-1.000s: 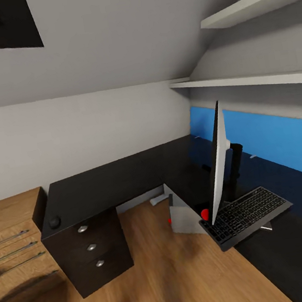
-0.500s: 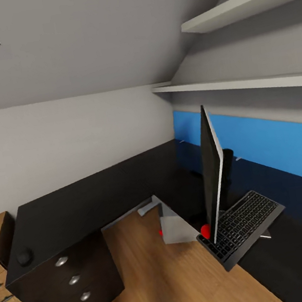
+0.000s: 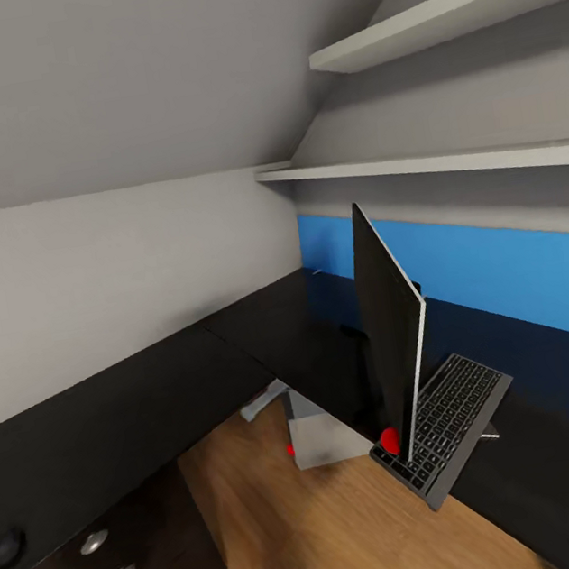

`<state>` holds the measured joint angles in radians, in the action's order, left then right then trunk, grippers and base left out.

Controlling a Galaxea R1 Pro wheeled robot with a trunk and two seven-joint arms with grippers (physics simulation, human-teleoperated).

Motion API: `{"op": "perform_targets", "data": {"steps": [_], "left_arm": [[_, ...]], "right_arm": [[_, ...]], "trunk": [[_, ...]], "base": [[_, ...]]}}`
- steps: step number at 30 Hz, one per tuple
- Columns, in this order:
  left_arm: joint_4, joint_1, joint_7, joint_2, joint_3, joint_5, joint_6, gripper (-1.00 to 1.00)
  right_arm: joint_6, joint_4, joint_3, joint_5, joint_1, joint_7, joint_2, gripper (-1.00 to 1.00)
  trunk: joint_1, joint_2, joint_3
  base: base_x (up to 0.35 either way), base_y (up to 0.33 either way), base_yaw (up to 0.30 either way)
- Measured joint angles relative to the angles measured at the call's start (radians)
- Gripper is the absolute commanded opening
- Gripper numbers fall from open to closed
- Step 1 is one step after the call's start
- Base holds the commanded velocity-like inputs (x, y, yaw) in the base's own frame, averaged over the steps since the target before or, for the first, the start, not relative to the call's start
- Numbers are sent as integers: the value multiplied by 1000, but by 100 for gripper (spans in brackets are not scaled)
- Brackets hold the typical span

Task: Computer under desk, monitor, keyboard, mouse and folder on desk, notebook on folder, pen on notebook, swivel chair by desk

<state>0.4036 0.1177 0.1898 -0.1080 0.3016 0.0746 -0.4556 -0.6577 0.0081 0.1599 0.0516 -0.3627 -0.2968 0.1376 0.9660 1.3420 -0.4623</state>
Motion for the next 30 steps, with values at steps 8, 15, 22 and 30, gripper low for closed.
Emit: {"op": "perform_targets", "data": {"steps": [8,15,22,30], "left_arm": [[-3,0,0,0,0,0,2,100],[-4,0,0,0,0,0,3,100],[-4,0,0,1,0,0,4,100],[-5,0,0,2,0,0,7,100]], "right_arm": [[0,0,0,-1,0,1,0,100],[0,0,0,-1,0,1,0,100],[0,1,0,-1,0,1,2,100],[0,1,2,-4,0,2,3,100]], "trunk": [[0,0,4],[0,0,8],[0,0,9],[0,0,9]], "base": [[4,4,-277],[0,0,-274],[0,0,-81],[0,0,-6]]}}
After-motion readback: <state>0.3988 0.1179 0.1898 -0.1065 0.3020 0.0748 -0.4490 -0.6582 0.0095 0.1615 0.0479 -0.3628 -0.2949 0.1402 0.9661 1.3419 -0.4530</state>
